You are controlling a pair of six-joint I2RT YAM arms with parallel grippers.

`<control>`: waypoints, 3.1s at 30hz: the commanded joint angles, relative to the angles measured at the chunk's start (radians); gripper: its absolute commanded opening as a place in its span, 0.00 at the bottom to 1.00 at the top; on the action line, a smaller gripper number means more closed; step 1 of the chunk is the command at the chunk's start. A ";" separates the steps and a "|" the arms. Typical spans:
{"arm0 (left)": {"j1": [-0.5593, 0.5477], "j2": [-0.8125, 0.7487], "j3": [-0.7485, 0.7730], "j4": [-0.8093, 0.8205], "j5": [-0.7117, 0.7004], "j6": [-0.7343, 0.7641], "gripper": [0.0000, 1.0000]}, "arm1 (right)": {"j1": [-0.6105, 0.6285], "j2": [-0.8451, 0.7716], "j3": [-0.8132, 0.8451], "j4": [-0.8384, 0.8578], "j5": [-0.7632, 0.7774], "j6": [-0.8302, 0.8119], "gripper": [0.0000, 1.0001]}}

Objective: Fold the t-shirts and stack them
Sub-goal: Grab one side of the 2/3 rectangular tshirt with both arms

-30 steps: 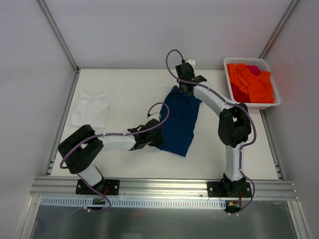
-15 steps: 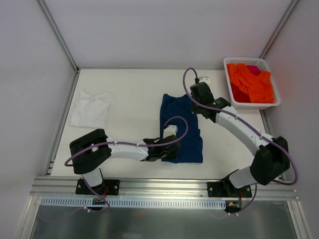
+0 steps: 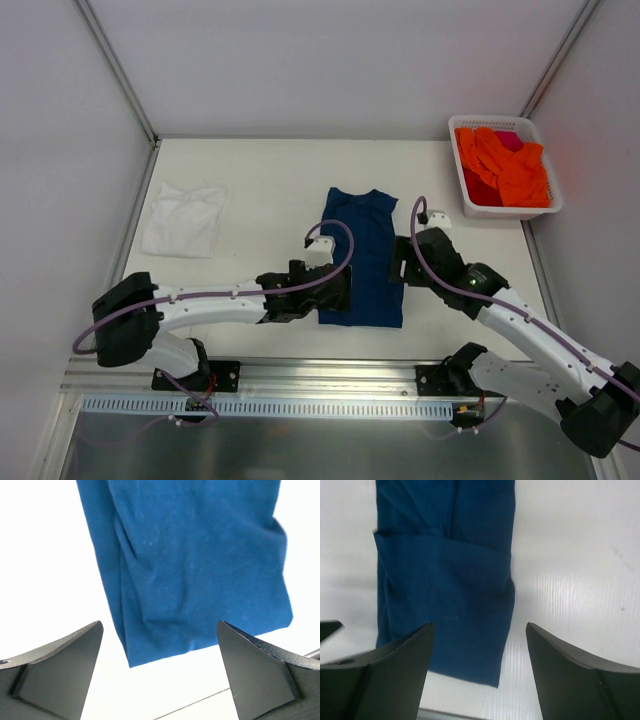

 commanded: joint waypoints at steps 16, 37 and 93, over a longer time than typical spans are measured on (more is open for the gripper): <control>-0.023 -0.300 -0.500 0.315 0.093 -0.102 0.99 | 0.173 -0.415 -0.432 -0.004 -0.038 0.393 0.79; 0.001 0.031 -0.650 1.035 0.328 -0.127 0.99 | 0.413 -0.194 -0.392 0.059 0.133 0.536 0.79; -0.054 -0.112 -0.295 0.183 0.092 -0.012 0.00 | 0.453 -0.062 -0.249 -0.044 0.258 0.504 0.01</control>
